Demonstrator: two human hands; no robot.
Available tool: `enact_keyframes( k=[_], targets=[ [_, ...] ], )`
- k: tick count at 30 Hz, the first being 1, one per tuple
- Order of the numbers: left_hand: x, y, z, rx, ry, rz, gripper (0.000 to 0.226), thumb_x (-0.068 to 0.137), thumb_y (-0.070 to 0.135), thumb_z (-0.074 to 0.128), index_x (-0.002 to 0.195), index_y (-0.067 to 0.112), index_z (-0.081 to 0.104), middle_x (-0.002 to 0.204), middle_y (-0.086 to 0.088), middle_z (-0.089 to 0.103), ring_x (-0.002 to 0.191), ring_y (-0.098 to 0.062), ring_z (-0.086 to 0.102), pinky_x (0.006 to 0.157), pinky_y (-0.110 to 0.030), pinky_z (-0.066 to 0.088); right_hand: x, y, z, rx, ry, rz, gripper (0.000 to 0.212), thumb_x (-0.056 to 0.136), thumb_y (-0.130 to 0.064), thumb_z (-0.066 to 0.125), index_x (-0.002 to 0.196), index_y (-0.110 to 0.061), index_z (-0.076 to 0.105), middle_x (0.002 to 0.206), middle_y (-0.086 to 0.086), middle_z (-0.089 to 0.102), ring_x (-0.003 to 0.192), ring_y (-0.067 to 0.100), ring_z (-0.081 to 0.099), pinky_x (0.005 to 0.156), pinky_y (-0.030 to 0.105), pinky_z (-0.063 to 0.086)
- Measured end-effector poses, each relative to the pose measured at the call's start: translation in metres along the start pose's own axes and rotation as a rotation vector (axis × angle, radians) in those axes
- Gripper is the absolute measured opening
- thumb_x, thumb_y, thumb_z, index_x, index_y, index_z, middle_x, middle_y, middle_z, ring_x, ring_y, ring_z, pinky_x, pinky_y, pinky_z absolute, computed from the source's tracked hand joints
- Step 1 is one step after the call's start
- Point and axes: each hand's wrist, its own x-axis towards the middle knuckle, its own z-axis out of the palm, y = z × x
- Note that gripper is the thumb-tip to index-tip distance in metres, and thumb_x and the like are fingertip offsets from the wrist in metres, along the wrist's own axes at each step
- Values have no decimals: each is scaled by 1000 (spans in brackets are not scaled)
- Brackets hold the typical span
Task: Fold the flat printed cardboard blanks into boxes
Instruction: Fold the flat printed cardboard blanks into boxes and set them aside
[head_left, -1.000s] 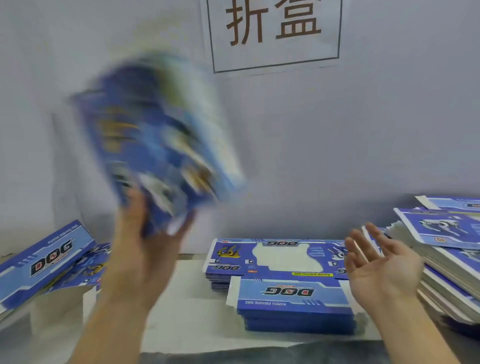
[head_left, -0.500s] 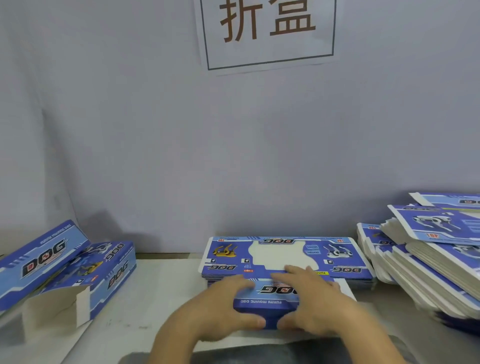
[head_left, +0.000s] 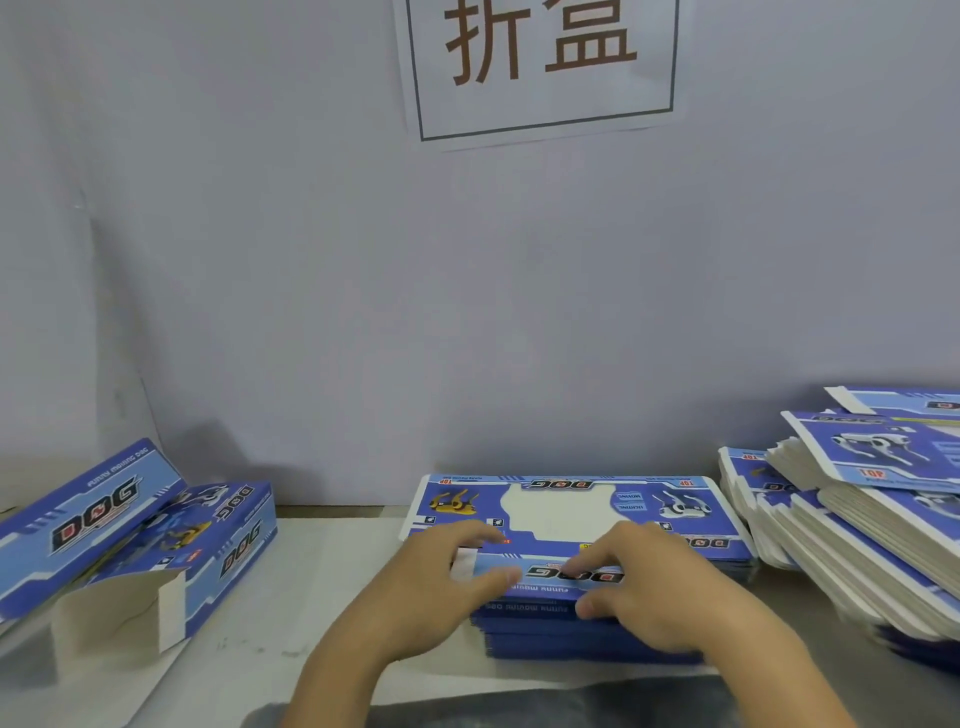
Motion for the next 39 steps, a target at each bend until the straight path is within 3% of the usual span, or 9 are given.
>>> enact_keyframes(
  k=[5, 11, 14, 17, 21, 27, 32, 36, 39],
  targets=[
    [5, 10, -5, -346, 414, 90, 36, 92, 47, 55, 127, 40, 51, 130, 16, 54, 108, 13, 51, 65, 3, 40, 0, 2, -6, 96, 221, -91, 26, 103, -32, 51, 122, -38, 68, 122, -11, 67, 105, 12, 59, 87, 26, 51],
    [8, 11, -10, -576, 712, 74, 69, 87, 46, 59, 147, 41, 24, 151, 4, 31, 130, -10, 34, 60, 4, 40, -2, -3, -23, 99, 872, -238, 25, 101, -21, 52, 83, -27, 68, 57, -8, 56, 51, 22, 48, 51, 31, 34],
    [6, 14, -16, -679, 698, 35, 80, 83, 45, 65, 151, 37, 24, 158, 3, 29, 129, -10, 37, 52, 1, 42, -13, -14, -36, 264, 1073, -381, 28, 100, -13, 53, 75, -25, 58, 53, -8, 54, 47, 18, 38, 46, 31, 35],
    [0, 23, -19, -754, 586, 75, 95, 66, 60, 68, 151, 41, 28, 152, 13, 41, 126, -5, 45, 79, -12, 46, -25, -30, -50, 499, 1148, -527, 36, 100, -20, 49, 65, -24, 41, 56, -12, 49, 49, 11, 34, 43, 15, 23],
    [-6, 34, -20, -886, 467, 270, 45, 58, 50, 77, 99, 32, 76, 102, 6, 78, 88, -11, 76, 62, -19, 58, -28, -40, -53, 805, 1034, -554, 39, 106, -22, 43, 69, -9, 45, 57, -6, 52, 49, 5, 43, 41, 12, 32],
    [-11, 45, -27, -758, 487, 311, 28, 68, 45, 74, 93, 34, 76, 92, 17, 77, 80, -9, 76, 58, -20, 58, -21, -30, -49, 959, 782, -282, 22, 104, -30, 46, 110, -15, 61, 93, -9, 71, 86, 6, 67, 62, 22, 57],
    [-7, 45, -27, -296, 642, 451, 23, 93, 38, 65, 70, 35, 67, 72, 26, 67, 65, 3, 63, 52, -15, 48, -25, -44, -50, 1158, 770, -171, 45, 98, -43, 53, 143, -35, 48, 132, -14, 58, 121, 11, 56, 96, 37, 47],
    [-5, 31, -27, 31, 613, 601, 48, 101, 54, 43, 118, 23, 75, 115, 13, 73, 104, -6, 68, 88, -30, 57, -36, -47, -55, 1741, 242, -479, 27, 88, -43, 57, 96, -23, 72, 96, 1, 73, 85, 33, 72, 85, 57, 54],
    [-4, 26, -21, 25, 570, 552, 54, 98, 60, 41, 125, 23, 71, 122, 11, 70, 109, -7, 66, 89, -35, 58, -33, -44, -54, 1816, 140, -460, 35, 92, -35, 53, 118, -16, 65, 122, 20, 68, 100, 53, 67, 92, 66, 50]
  ],
)
